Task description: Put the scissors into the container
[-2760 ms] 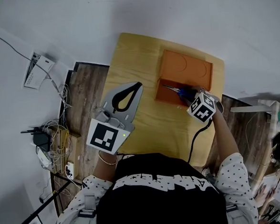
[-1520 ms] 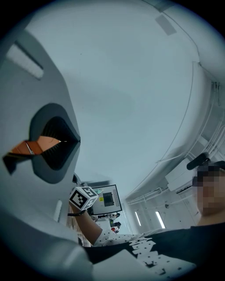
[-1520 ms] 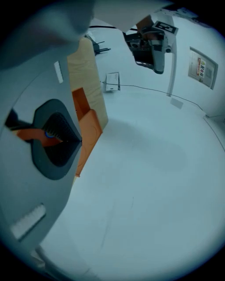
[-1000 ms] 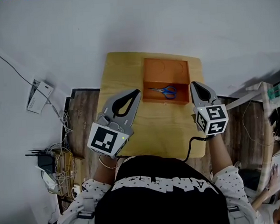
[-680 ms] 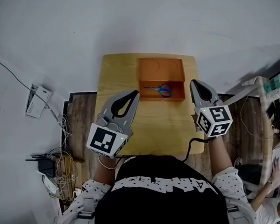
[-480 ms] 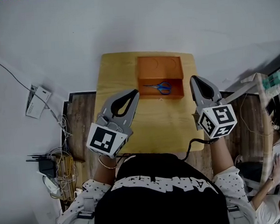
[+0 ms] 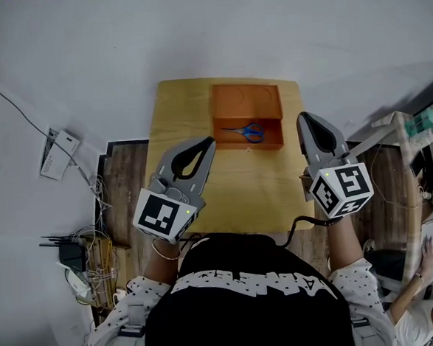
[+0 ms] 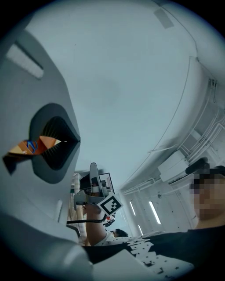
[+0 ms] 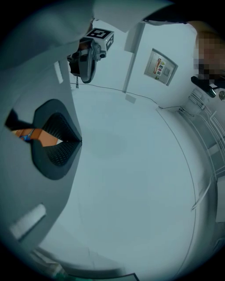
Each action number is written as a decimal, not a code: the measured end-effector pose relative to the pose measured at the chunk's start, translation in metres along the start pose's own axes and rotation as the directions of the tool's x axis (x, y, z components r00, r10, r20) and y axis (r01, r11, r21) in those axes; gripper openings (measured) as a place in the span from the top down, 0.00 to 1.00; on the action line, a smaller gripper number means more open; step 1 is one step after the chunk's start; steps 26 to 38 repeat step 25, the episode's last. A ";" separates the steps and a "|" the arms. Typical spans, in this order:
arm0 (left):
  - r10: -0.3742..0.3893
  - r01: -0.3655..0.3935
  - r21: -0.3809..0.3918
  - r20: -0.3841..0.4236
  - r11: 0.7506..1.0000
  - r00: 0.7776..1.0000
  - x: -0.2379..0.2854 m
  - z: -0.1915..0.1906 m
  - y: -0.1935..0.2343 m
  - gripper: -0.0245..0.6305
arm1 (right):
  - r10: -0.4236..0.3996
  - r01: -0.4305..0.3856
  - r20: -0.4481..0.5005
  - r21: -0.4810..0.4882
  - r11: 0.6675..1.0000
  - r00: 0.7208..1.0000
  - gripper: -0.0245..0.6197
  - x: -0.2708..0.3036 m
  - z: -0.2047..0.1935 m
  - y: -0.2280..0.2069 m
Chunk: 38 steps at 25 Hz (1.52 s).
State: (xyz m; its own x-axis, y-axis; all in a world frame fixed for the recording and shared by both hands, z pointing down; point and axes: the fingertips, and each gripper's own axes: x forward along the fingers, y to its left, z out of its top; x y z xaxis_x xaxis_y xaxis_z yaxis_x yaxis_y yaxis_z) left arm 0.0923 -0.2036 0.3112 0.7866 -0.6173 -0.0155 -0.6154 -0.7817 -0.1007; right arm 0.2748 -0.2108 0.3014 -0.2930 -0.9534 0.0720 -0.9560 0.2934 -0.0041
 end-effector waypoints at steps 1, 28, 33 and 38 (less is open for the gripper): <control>0.001 -0.001 0.000 0.000 1.000 1.000 0.000 0.000 0.000 0.96 | 0.004 -0.004 0.001 0.001 1.000 1.000 0.94 -0.001 0.000 0.001; -0.022 0.022 0.006 -0.003 1.000 1.000 0.008 0.003 -0.014 0.96 | -0.005 0.005 -0.001 -0.034 0.999 1.000 0.94 -0.013 0.000 -0.005; -0.022 0.022 0.006 -0.003 1.000 1.000 0.008 0.003 -0.014 0.96 | -0.005 0.005 -0.001 -0.034 0.999 1.000 0.94 -0.013 0.000 -0.005; -0.022 0.022 0.006 -0.003 1.000 1.000 0.008 0.003 -0.014 0.96 | -0.005 0.005 -0.001 -0.034 0.999 1.000 0.94 -0.013 0.000 -0.005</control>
